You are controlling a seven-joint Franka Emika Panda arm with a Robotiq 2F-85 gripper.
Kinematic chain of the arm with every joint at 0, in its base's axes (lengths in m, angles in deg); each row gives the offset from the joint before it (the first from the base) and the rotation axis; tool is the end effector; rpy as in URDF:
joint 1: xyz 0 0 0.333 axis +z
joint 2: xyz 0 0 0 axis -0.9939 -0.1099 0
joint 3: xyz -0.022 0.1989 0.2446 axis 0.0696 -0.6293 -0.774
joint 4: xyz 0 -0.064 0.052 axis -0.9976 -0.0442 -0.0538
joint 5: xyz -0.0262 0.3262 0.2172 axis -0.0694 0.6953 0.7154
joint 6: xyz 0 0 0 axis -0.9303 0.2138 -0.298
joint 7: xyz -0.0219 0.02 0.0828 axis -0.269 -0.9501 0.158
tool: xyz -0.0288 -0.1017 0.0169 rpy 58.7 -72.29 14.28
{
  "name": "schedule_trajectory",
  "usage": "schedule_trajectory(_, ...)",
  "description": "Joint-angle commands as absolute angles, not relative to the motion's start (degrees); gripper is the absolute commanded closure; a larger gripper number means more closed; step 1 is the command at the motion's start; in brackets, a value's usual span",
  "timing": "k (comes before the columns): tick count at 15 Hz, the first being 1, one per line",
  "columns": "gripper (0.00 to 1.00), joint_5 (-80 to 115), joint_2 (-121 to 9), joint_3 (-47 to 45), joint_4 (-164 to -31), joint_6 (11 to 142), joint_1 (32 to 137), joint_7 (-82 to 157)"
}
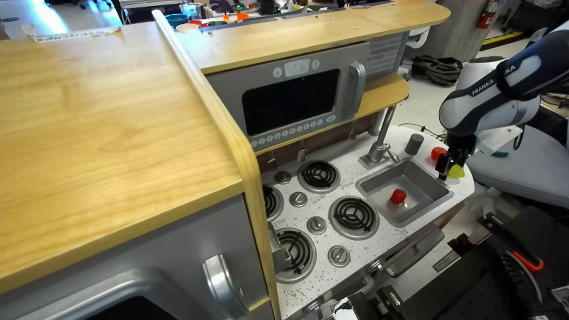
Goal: Pick the lemon on the counter and put it on the stove
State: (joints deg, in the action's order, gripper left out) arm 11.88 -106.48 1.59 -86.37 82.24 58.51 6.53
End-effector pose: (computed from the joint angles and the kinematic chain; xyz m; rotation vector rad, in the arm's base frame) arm 0.5733 -0.3426 -0.0199 3.0135 0.1446 -0.3324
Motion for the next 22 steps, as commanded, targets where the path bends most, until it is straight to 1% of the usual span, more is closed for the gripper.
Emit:
schedule_trajectory(1, 0.36, 12.3, -109.2, 1.7, -81.1, 78.9, 58.9, 7.1)
schedule_trajectory(2, 0.46, 12.3, -109.5, 1.9, -80.4, 78.2, 59.1, 7.4)
schedule_trajectory(5, 0.69, 12.4, -109.9, 2.3, -79.0, 76.3, 59.2, 8.6)
schedule_trajectory(7, 0.81, 12.8, -109.9, 2.2, -78.3, 74.8, 59.0, 9.5)
schedule_trajectory(10, 0.81, 13.4, -108.4, 2.4, -79.1, 72.9, 58.5, 10.7)
schedule_trajectory(13, 0.81, 13.4, -102.7, 1.4, -86.5, 76.6, 58.0, 10.4)
schedule_trajectory(15, 0.81, 13.0, -99.4, 1.5, -90.9, 76.7, 58.4, 10.1)
schedule_trajectory(19, 0.81, 12.7, -95.0, 2.3, -98.3, 77.7, 60.6, 11.6)
schedule_trajectory(22, 0.81, 13.6, -92.4, 1.4, -103.7, 81.6, 62.1, 13.6)
